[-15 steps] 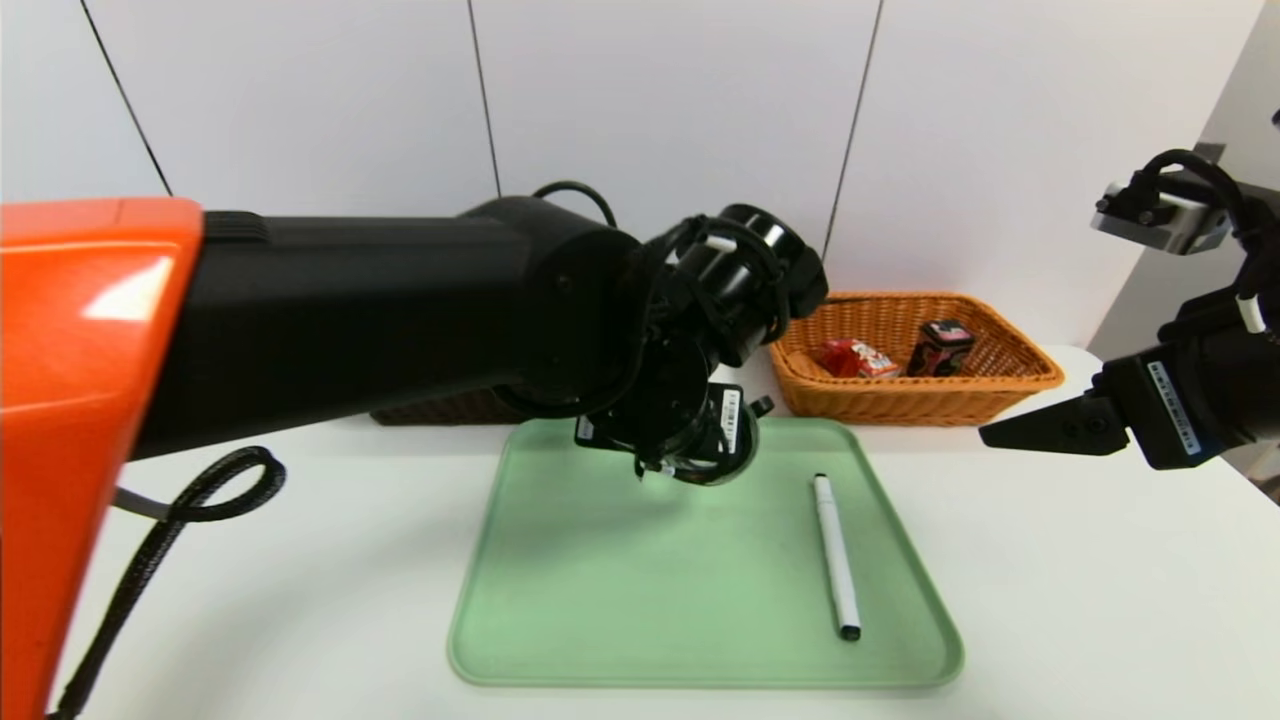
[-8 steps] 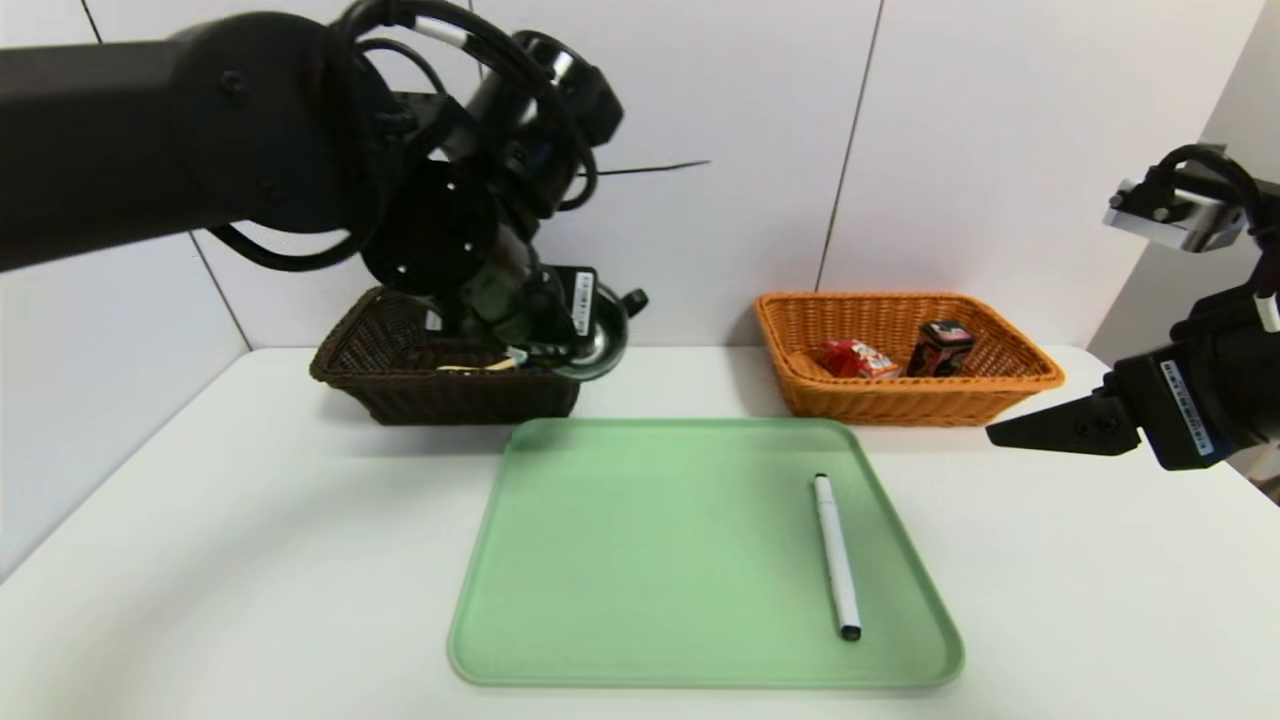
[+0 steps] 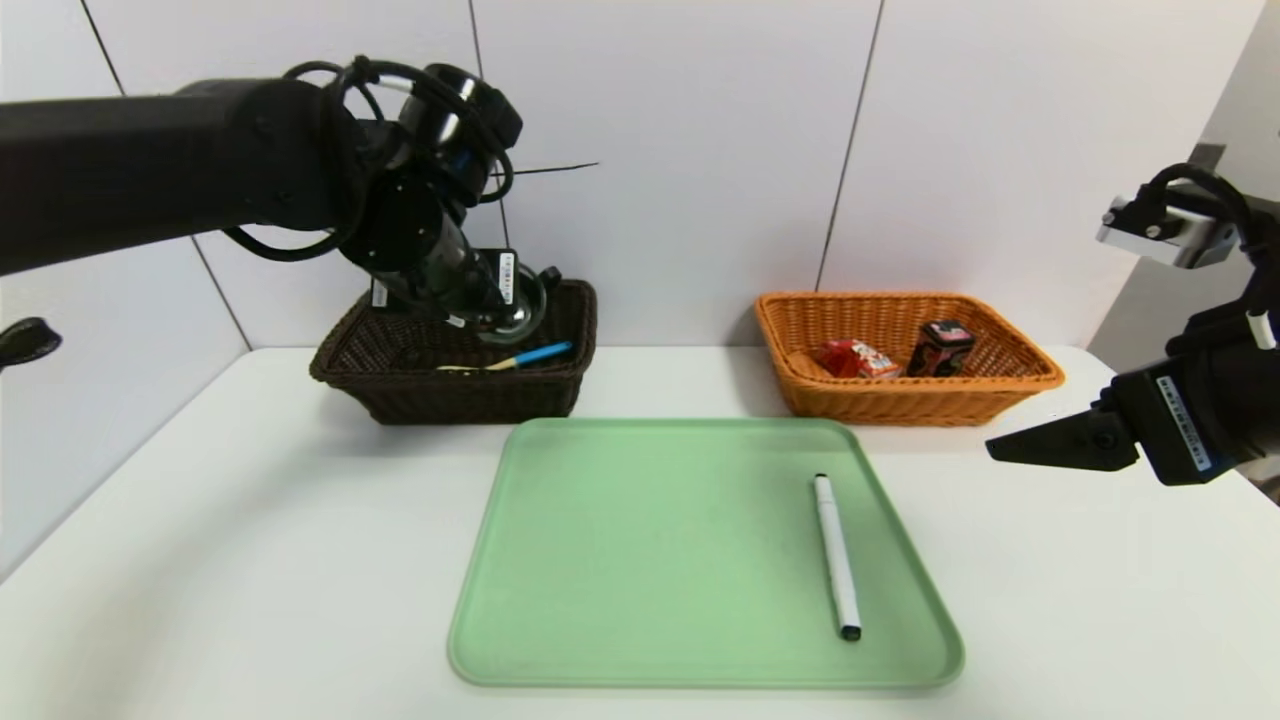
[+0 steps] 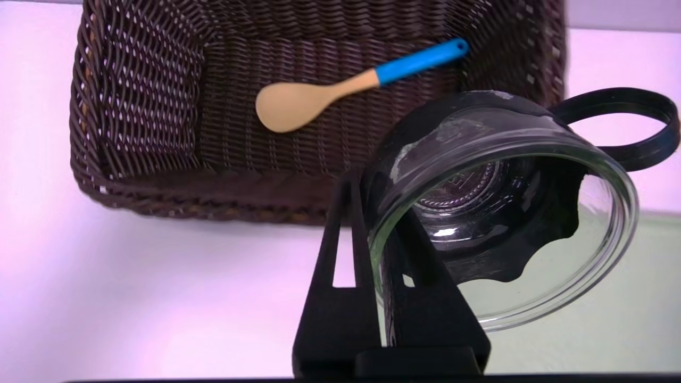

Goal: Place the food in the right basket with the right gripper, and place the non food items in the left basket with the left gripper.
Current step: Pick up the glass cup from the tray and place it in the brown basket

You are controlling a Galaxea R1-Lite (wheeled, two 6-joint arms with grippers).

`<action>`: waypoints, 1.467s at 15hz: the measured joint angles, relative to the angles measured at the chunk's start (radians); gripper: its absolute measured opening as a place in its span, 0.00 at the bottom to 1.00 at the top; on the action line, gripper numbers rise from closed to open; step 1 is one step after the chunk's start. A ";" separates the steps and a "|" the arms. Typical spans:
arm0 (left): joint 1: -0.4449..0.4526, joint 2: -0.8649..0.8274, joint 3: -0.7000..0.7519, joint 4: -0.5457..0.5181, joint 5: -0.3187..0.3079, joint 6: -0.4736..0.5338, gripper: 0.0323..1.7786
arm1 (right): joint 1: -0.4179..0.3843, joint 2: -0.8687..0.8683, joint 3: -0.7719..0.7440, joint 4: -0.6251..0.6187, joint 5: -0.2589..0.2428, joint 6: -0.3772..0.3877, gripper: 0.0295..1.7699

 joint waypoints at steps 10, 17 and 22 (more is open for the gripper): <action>0.139 0.177 0.000 -0.207 -0.001 0.073 0.04 | 0.002 0.001 0.036 -0.002 0.000 0.001 0.97; 0.188 0.216 -0.002 -0.219 -0.032 0.095 0.15 | 0.004 0.000 0.043 -0.001 0.000 0.001 0.97; 0.191 0.219 -0.002 -0.219 -0.032 0.095 0.54 | 0.005 0.000 0.047 -0.002 0.001 0.001 0.97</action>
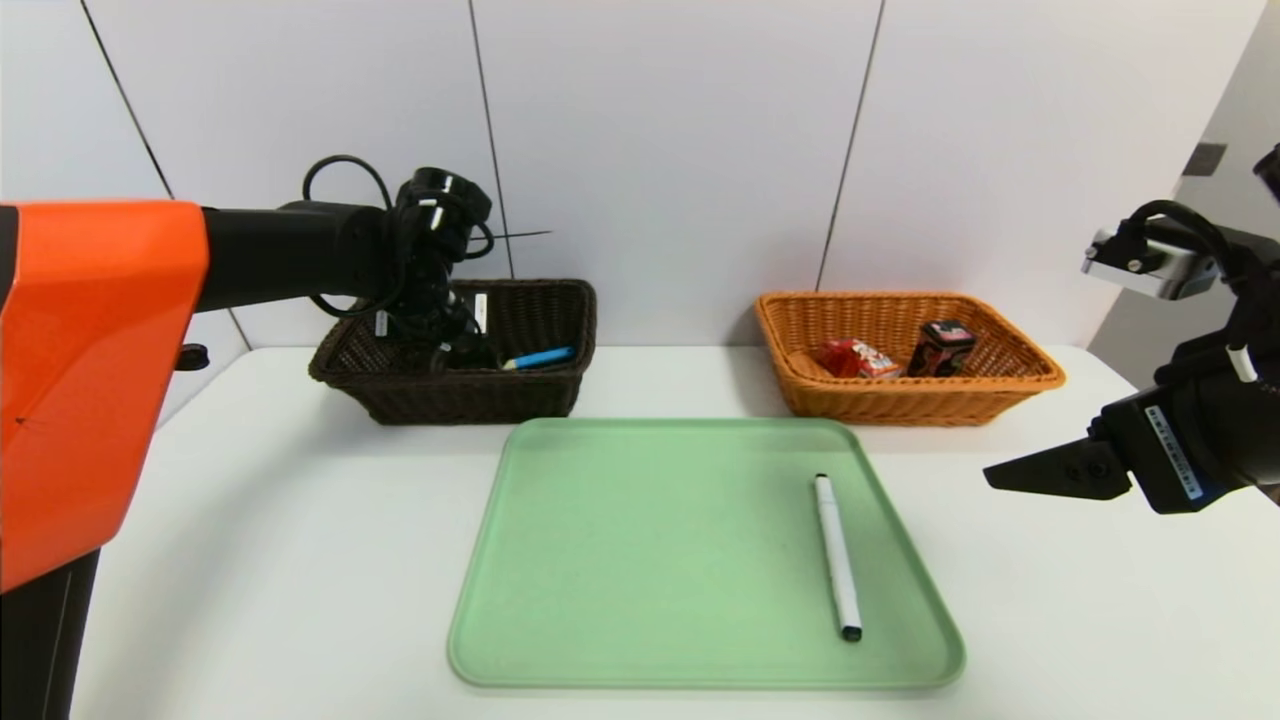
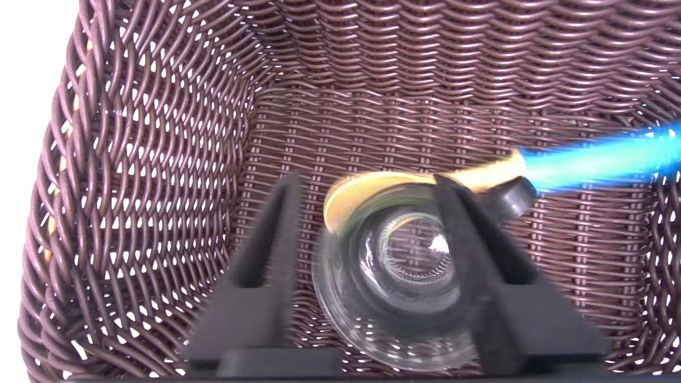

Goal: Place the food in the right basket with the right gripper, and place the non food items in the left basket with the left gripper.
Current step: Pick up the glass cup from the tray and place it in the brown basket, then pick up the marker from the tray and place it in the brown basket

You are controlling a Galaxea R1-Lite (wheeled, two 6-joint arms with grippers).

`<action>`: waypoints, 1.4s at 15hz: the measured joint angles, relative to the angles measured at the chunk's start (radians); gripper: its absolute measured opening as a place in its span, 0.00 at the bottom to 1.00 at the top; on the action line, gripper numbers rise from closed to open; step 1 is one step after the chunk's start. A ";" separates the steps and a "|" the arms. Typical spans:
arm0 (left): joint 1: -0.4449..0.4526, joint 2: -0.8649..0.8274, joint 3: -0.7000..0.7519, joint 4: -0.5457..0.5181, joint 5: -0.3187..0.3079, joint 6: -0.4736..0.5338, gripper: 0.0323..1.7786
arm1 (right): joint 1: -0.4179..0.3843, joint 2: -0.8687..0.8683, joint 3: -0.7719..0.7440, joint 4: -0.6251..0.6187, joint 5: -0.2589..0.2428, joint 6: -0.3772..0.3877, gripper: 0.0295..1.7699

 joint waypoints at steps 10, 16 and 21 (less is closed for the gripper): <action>-0.061 -0.206 0.002 0.035 -0.008 0.051 0.84 | -0.006 -0.018 0.003 0.000 -0.003 0.004 0.97; -0.347 -0.271 0.003 0.185 -0.001 -0.116 0.90 | -0.011 -0.023 -0.004 -0.001 -0.010 0.065 0.97; -0.597 -0.213 0.007 0.270 -0.001 -0.247 0.93 | -0.019 -0.040 -0.005 -0.001 -0.012 0.069 0.97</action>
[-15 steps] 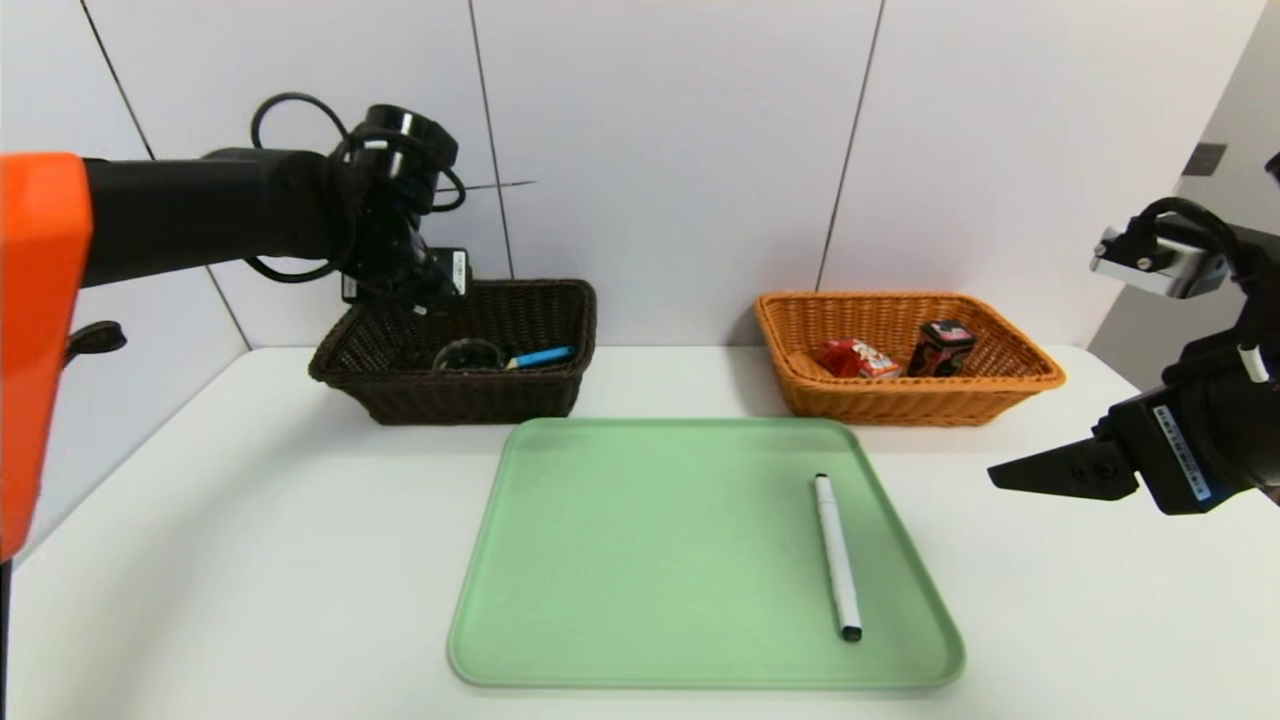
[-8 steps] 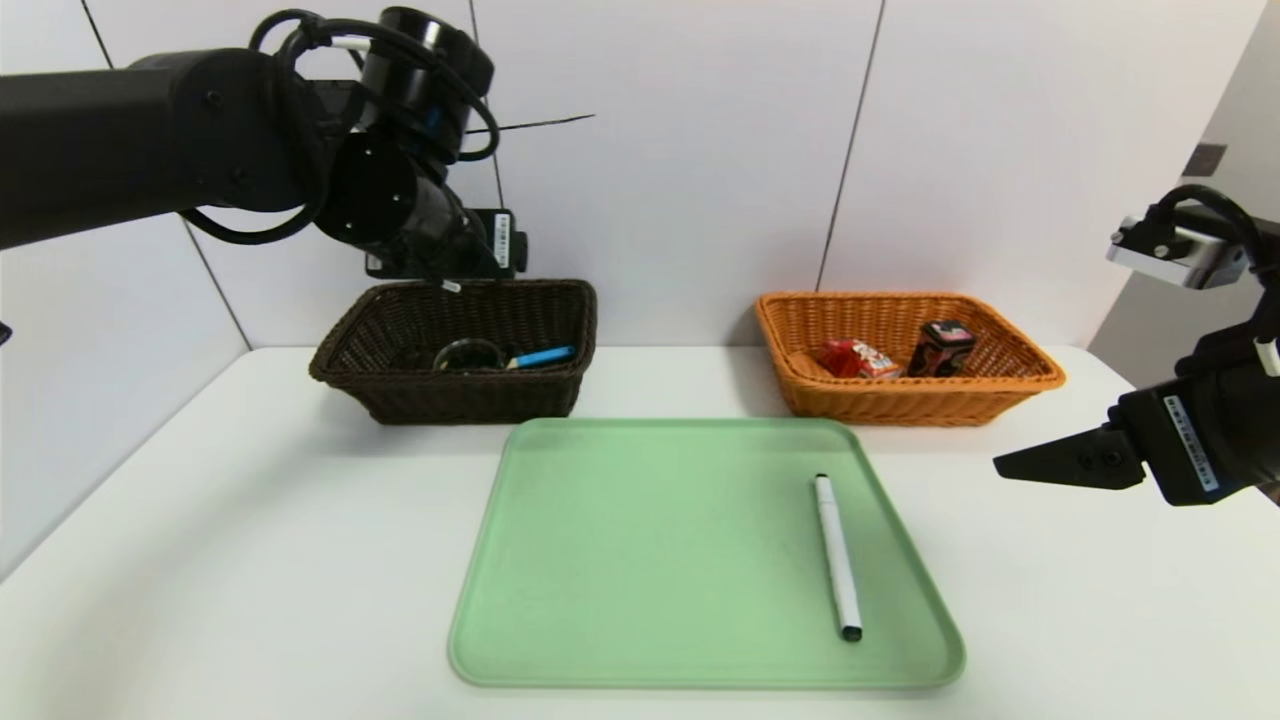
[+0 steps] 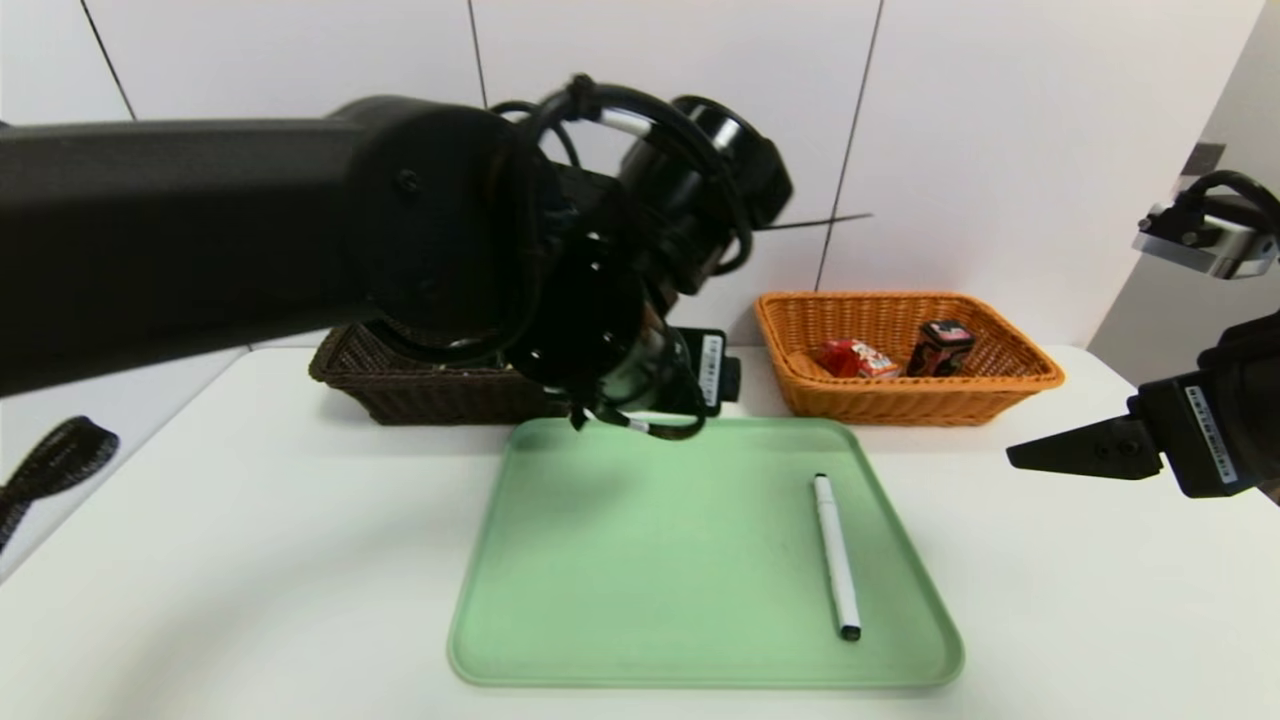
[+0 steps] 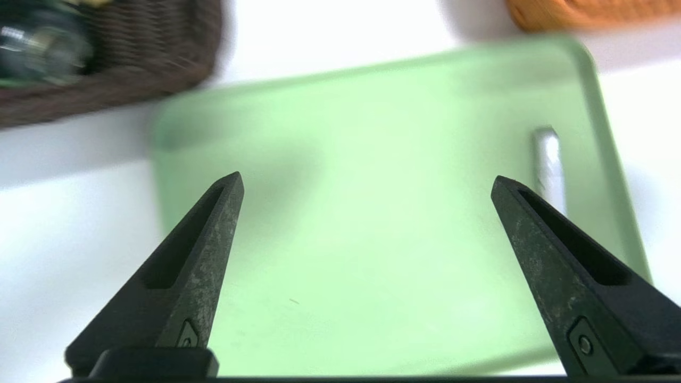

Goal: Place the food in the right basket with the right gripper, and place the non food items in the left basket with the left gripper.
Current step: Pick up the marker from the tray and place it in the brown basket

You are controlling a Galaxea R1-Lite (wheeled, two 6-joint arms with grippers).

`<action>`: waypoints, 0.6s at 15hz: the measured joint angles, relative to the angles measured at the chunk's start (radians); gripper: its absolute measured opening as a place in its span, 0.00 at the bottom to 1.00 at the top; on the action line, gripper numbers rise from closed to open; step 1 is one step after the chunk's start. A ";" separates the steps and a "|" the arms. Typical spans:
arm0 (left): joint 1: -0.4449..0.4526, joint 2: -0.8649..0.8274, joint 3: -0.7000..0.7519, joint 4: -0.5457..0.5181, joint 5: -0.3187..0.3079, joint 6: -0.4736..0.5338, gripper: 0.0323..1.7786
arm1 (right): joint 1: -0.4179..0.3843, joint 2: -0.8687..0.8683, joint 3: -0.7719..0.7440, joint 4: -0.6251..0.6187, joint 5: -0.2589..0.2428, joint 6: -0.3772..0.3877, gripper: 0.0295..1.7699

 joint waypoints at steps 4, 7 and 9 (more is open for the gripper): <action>-0.110 0.098 -0.006 -0.019 -0.001 -0.006 0.94 | -0.023 -0.010 0.000 0.000 0.001 0.000 0.97; -0.156 0.167 -0.007 -0.079 -0.004 -0.003 0.94 | -0.032 -0.012 0.000 0.000 0.002 0.004 0.97; -0.179 0.199 -0.007 -0.113 -0.006 0.004 0.95 | -0.038 -0.012 0.000 0.000 0.002 0.003 0.97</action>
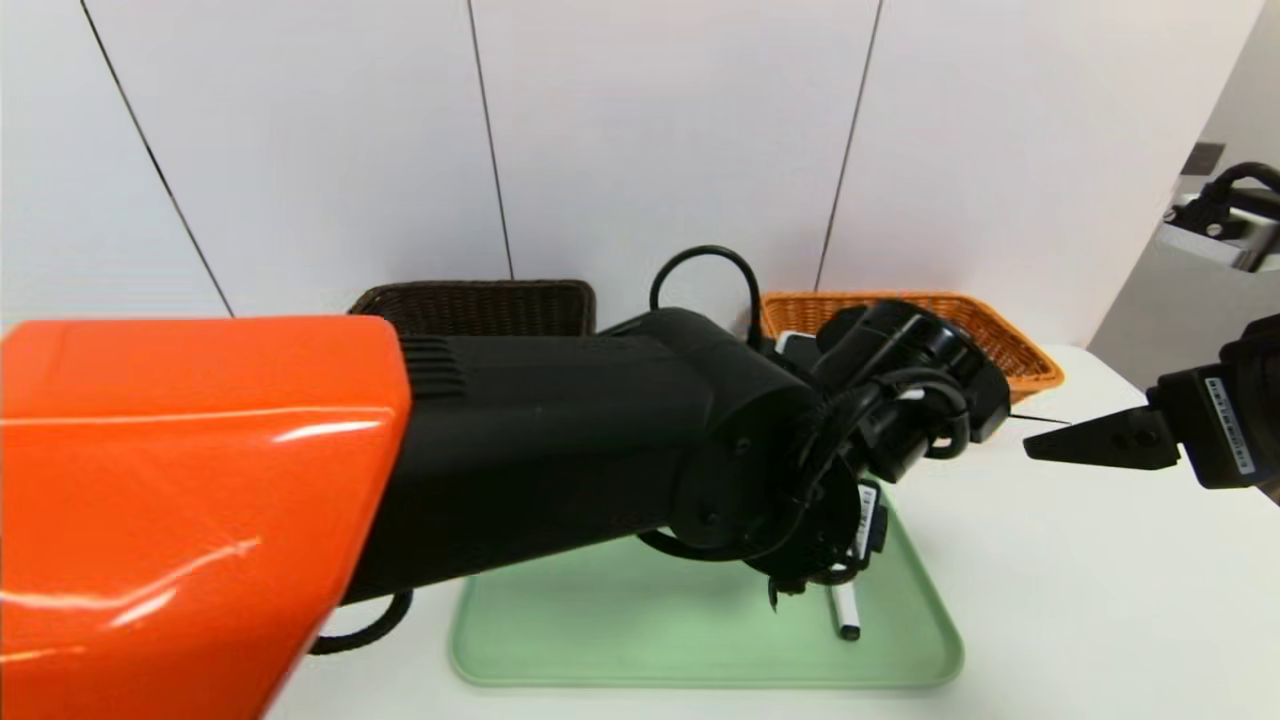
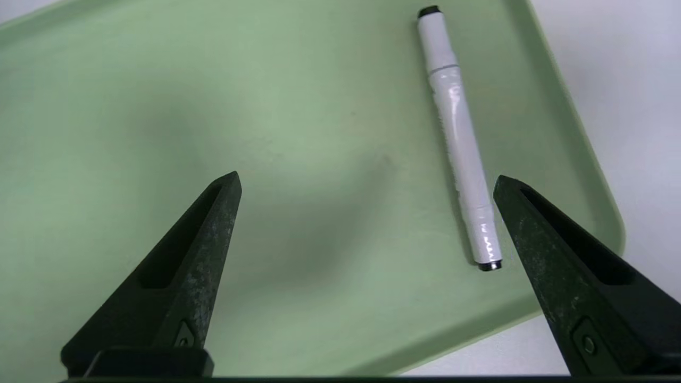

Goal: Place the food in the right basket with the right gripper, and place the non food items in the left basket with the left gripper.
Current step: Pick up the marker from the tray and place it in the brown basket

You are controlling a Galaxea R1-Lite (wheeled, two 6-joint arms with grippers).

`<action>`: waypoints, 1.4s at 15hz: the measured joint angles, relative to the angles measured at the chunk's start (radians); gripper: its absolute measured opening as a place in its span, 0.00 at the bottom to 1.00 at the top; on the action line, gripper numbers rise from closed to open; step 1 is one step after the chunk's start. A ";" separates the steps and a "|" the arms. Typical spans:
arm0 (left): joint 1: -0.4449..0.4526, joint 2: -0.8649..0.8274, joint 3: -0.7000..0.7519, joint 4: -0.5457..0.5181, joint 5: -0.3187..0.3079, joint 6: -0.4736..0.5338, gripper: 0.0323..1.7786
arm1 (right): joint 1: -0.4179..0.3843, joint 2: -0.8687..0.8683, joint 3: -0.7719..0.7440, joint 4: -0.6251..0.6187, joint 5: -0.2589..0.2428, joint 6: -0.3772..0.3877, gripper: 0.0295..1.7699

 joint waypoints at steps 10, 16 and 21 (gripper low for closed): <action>-0.030 0.097 -0.001 -0.110 0.000 0.044 0.95 | -0.008 0.010 0.005 0.000 0.004 0.009 0.97; -0.041 0.160 -0.001 -0.156 0.003 0.056 0.95 | -0.023 0.011 0.016 0.000 0.007 0.011 0.97; -0.041 0.188 -0.003 -0.162 0.006 0.055 0.95 | -0.029 0.009 0.024 0.000 0.008 0.011 0.97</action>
